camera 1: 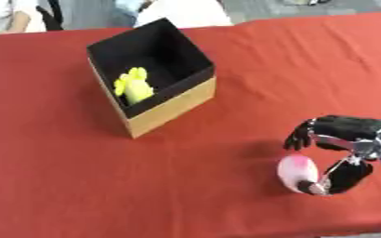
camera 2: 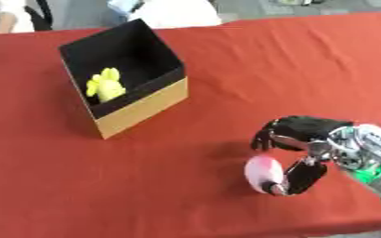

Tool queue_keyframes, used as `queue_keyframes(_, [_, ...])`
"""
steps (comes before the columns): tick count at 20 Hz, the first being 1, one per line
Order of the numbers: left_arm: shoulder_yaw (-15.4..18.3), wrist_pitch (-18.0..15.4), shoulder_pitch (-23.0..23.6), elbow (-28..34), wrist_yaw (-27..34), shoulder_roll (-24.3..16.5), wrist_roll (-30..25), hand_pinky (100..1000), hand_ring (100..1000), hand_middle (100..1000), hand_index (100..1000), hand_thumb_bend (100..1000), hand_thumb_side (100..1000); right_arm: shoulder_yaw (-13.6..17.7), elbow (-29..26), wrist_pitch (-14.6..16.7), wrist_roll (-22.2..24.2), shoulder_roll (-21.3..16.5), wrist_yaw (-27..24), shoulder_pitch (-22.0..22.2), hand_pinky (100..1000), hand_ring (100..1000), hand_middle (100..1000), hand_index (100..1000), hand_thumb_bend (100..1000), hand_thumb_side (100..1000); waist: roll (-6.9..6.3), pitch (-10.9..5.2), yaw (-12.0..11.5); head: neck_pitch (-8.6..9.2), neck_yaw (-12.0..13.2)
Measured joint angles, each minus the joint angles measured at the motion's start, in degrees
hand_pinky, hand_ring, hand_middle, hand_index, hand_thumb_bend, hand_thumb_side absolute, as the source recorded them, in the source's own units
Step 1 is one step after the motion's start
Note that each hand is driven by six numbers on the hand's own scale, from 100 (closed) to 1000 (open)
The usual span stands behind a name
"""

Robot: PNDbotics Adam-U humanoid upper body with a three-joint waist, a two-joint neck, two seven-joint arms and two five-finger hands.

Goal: Pick up objects on the table and place them in the box.

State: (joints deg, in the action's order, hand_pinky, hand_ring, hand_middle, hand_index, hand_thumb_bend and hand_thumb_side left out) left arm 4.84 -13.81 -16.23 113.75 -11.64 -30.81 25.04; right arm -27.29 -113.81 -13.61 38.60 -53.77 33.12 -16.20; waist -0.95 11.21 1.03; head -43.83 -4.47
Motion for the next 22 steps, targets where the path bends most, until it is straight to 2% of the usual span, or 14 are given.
queue_keyframes(7, [0.00, 0.00, 0.00, 0.00, 0.00, 0.01, -0.06, 539, 809, 677, 819, 100, 293, -0.61, 0.00, -0.45, -0.73, 0.58, -1.21, 0.08, 607, 662, 577, 748, 310, 293, -0.06, 0.16, -0.01, 0.00, -0.17])
queue_keyframes(14, [0.00, -0.02, 0.00, 0.00, -0.01, 0.02, -0.08, 538, 809, 677, 819, 100, 295, -0.64, 0.00, -0.89, -1.75, 1.04, -2.00, 0.18, 557, 601, 523, 699, 265, 211, -0.21, 0.43, -0.03, 0.00, -0.23])
queue_keyframes(18, [0.00, -0.01, 0.00, 0.00, -0.02, 0.02, -0.09, 539, 808, 677, 819, 100, 292, -0.62, 0.00, -0.77, -2.96, 1.08, -2.08, 0.18, 502, 546, 474, 651, 204, 100, -0.22, 0.43, -0.03, 0.00, -0.23])
queue_keyframes(22, [0.00, -0.01, 0.00, 0.00, -0.05, 0.02, -0.09, 540, 808, 677, 819, 100, 291, -0.38, 0.00, -0.52, -4.47, 1.08, -2.09, 0.36, 437, 497, 435, 608, 166, 100, -0.17, 0.42, -0.01, 0.00, -0.21])
